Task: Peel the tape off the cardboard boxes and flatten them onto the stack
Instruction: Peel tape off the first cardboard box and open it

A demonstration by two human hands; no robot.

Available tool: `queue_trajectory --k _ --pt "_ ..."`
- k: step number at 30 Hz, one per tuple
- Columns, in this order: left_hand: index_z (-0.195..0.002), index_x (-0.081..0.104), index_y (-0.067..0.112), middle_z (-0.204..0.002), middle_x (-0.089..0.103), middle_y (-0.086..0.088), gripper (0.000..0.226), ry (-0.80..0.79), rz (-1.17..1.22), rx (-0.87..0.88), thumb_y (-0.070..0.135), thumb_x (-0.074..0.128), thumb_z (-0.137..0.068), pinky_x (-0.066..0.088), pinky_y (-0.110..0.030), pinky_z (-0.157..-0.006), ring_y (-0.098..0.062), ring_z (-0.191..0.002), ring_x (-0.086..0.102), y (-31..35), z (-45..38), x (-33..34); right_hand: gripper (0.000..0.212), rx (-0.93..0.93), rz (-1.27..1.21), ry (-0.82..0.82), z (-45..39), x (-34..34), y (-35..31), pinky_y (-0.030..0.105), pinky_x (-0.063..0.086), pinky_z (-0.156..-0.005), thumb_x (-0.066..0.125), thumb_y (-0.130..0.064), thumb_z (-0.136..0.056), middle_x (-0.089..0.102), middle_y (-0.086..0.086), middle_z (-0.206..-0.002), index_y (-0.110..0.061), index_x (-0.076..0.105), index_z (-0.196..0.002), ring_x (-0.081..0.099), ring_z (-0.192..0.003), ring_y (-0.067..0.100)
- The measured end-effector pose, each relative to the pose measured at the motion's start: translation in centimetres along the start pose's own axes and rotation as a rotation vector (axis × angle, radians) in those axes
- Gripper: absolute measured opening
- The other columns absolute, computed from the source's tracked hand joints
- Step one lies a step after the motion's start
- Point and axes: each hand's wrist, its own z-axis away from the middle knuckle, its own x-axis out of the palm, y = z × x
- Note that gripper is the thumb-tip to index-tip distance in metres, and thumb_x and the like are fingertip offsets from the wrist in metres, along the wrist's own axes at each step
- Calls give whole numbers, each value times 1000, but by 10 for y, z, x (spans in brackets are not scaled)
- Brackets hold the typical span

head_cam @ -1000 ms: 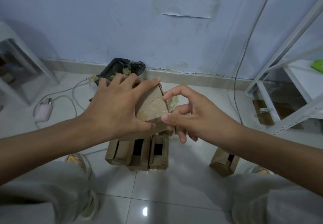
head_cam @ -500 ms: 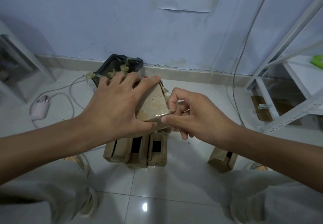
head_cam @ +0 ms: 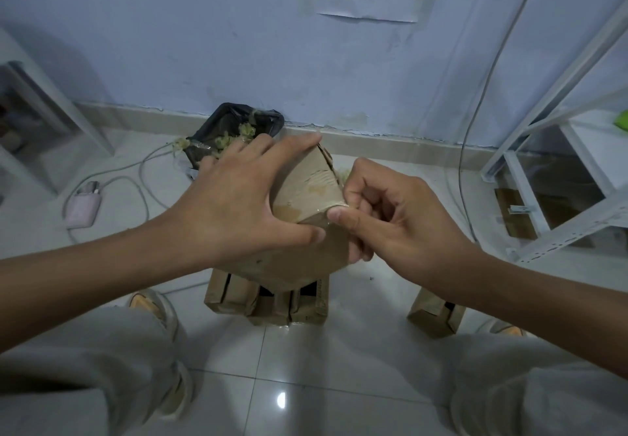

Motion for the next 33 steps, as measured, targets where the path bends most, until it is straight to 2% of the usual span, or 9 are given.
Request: queue_trajectory --k 3,6,9,11,16,21,24,29,33 --pt "-152 19 62 -142 47 17 111 -45 118 -23 89 59 -52 37 -56 -110 -15 -133 42 -2 2 0 24 -6 -29 11 1 2 2 55 55 -50 68 -14 -101 61 10 -57 -11 53 -83 67 -51 32" --pt "-150 28 61 -147 46 25 111 -107 291 -48 83 72 -51 39 -45 -114 -5 -138 42 -2 5 0 24 -60 21 22 2 3 1 44 49 -46 67 -16 -101 56 9 -55 -15 53 -82 59 -46 30" --pt "-148 36 59 -137 47 36 105 -177 464 -53 66 90 -58 43 -17 -100 16 -124 45 -3 3 -1 23 -86 42 15 3 -1 -1 38 46 -47 66 -19 -101 56 10 -54 -15 54 -82 56 -46 28" --pt "-146 37 62 -133 48 36 100 -231 532 -66 62 89 -60 44 -9 -87 21 -114 48 -4 1 -3 22 -80 14 4 5 -3 -3 38 47 -45 66 -22 -100 57 10 -54 -14 54 -84 57 -46 28" --pt "-142 38 67 -136 49 26 98 -300 595 -108 71 88 -58 48 -16 -82 9 -113 52 -6 2 -2 22 39 -104 -48 5 -6 -5 19 40 -45 66 -19 -100 56 1 -55 -5 53 -88 53 -42 20" --pt "-140 43 66 -130 49 22 90 -330 673 -151 57 82 -59 49 -2 -63 6 -105 55 -5 0 -5 19 230 -364 -97 -3 -12 -6 32 34 -49 63 -14 -101 53 9 -61 -9 50 -88 47 -48 21" --pt "-141 42 64 -128 47 24 90 -328 661 -153 55 81 -61 45 1 -59 9 -100 52 -3 0 -5 19 287 -431 -120 -4 -14 -5 33 34 -50 60 -12 -102 53 8 -61 -12 49 -87 46 -48 18" --pt "-138 44 65 -125 49 26 86 -321 707 -179 57 80 -60 46 -2 -59 9 -99 54 0 -1 -4 28 363 -533 -6 -4 -9 -4 24 33 -41 58 -11 -103 59 5 -62 -17 48 -78 46 -42 13" --pt "-136 45 68 -130 50 27 83 -349 719 -172 64 88 -65 46 -9 -72 6 -105 58 0 2 -1 34 488 -697 39 -4 -8 1 19 27 -37 57 -11 -100 58 1 -61 -22 47 -69 41 -39 9"
